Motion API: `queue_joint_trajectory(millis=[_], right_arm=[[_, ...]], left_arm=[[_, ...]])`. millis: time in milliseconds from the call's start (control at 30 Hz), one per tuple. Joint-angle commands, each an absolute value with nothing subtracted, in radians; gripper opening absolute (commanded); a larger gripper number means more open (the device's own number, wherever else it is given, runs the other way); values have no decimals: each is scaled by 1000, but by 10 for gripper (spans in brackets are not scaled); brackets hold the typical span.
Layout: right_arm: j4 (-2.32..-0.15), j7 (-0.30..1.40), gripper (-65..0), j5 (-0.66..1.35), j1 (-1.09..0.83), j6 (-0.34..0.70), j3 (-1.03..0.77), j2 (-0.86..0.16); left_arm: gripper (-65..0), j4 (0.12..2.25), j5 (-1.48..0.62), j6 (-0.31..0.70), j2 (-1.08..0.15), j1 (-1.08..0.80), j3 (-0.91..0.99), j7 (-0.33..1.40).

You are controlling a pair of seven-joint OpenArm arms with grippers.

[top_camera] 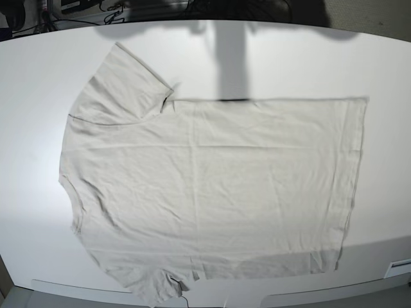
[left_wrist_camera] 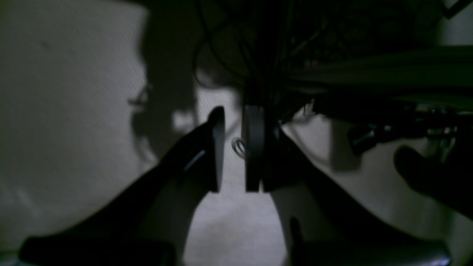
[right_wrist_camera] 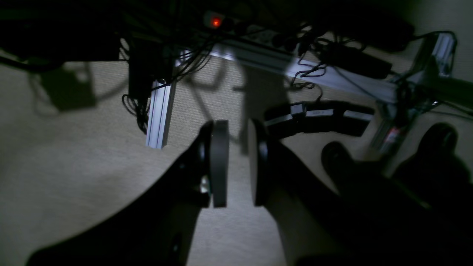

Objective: Fold the T-shirt properly
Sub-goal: 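Move both grippers down toward the shirt's shoulder corners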

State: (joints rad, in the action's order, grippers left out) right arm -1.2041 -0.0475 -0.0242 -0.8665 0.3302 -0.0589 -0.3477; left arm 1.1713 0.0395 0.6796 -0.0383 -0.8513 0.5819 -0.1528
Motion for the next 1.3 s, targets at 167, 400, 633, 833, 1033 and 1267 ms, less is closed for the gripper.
queue_joint_trajectory(millis=[167,400,633,833,1033,1267], right_arm=[[-1483,2,-541,34,-1065,334,-64,-450],[-1738,22,-541,27,-1215,328,-68,-539],[-1890,123,-541,-3,-1222,309,-70,-620],[-1989,167,-541,-149,-1197,191,-76,-677],[-2019,170,-541,-215,-1126,190,-75,-698],[-2019,181,-541,-258,-1049,190,-75,-698]], left_arm=[[-548,1523,-9,685,-42,-1039,587,-161],[-548,1863,-8,685,-81,-1126,587,-66],[-471,2092,54,682,-205,-1124,587,37],[-395,2124,154,681,-331,-1058,587,23],[-395,2122,222,682,-388,-928,587,22],[-395,2037,333,682,-466,-786,585,-67]])
